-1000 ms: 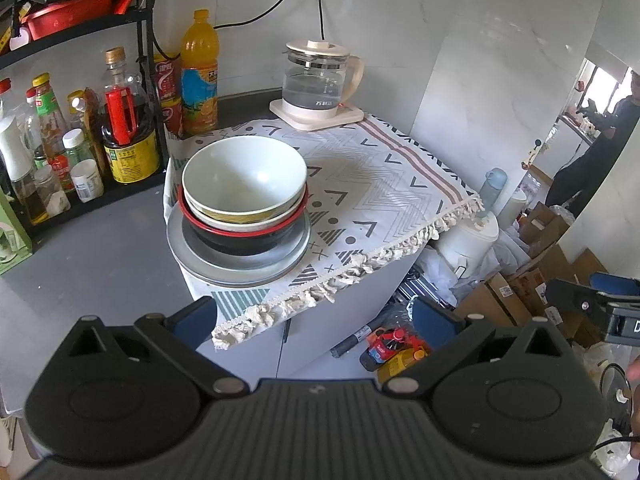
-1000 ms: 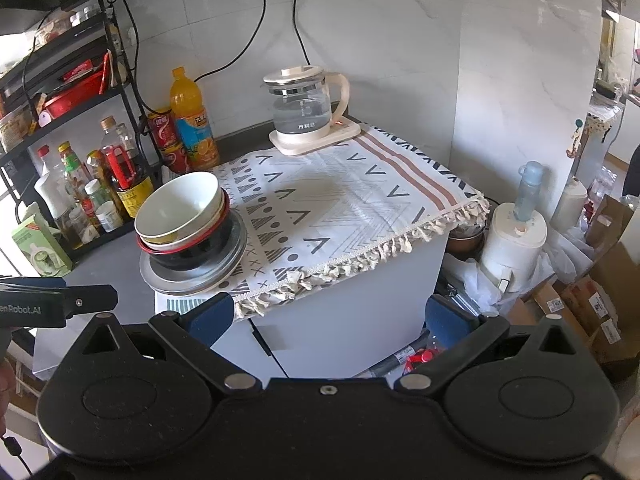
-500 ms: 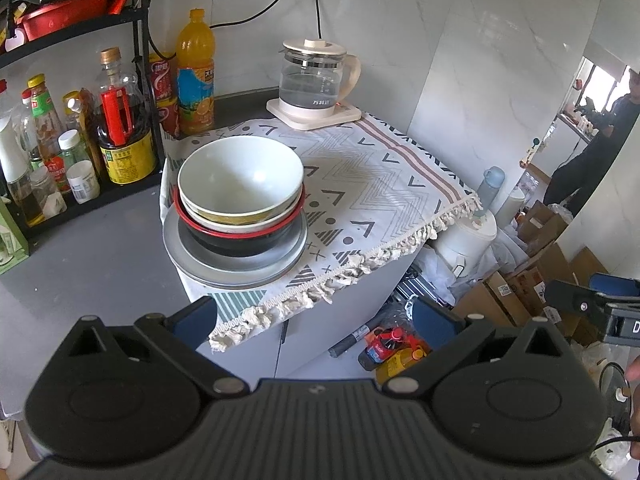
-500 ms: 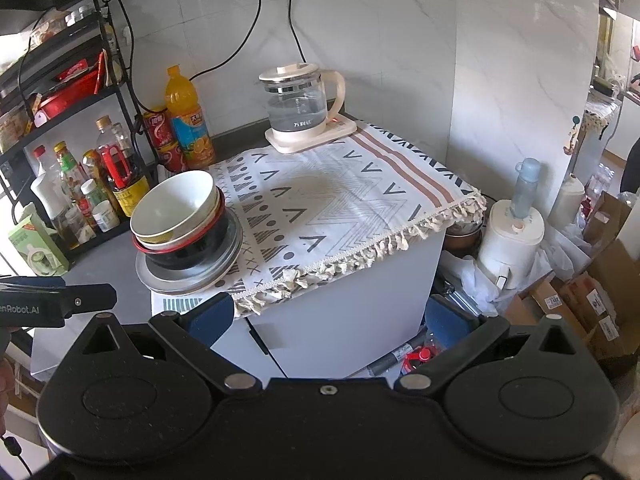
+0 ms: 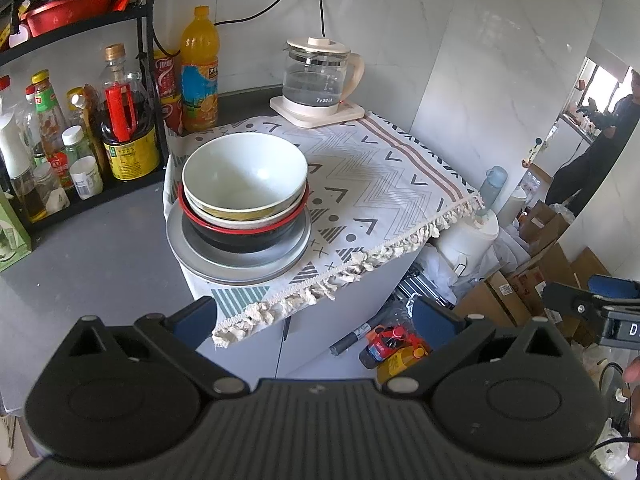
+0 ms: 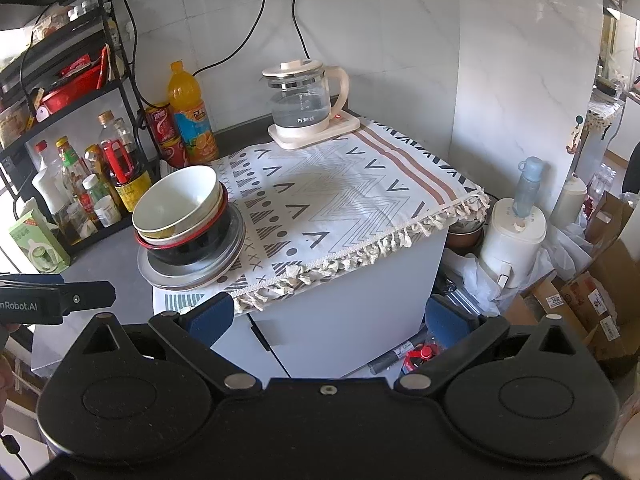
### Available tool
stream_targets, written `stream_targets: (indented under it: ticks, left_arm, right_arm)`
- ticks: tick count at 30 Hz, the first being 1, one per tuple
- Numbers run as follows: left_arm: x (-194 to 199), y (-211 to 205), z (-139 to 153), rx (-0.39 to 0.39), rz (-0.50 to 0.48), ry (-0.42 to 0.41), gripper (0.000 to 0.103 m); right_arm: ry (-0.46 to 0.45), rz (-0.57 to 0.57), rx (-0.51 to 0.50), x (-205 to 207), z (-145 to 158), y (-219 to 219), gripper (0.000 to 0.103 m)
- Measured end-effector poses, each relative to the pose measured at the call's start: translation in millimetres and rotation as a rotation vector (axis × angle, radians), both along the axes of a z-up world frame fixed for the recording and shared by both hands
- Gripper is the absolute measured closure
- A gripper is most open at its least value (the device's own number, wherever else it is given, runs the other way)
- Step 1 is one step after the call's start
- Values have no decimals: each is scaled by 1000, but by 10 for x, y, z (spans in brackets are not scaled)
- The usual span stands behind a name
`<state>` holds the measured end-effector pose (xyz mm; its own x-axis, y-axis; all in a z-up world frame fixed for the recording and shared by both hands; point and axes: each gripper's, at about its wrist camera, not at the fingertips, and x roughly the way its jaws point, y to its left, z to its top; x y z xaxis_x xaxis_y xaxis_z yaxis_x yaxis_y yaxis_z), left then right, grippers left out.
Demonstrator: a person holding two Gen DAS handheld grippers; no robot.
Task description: Organize plates and bowls
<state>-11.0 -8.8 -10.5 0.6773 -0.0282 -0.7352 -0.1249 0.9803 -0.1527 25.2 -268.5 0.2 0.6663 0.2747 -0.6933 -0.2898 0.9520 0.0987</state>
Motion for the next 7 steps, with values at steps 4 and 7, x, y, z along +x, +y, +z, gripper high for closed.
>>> stream_targets:
  ticks: [4,7]
  left_arm:
    - [-7,19,-2,-7,10,5,0]
    - [-7,50,2,-10,26,9,0]
  right_arm:
    - [5,9,0,2,0,6,0]
    - [13,17,-1,12,-4,23,0]
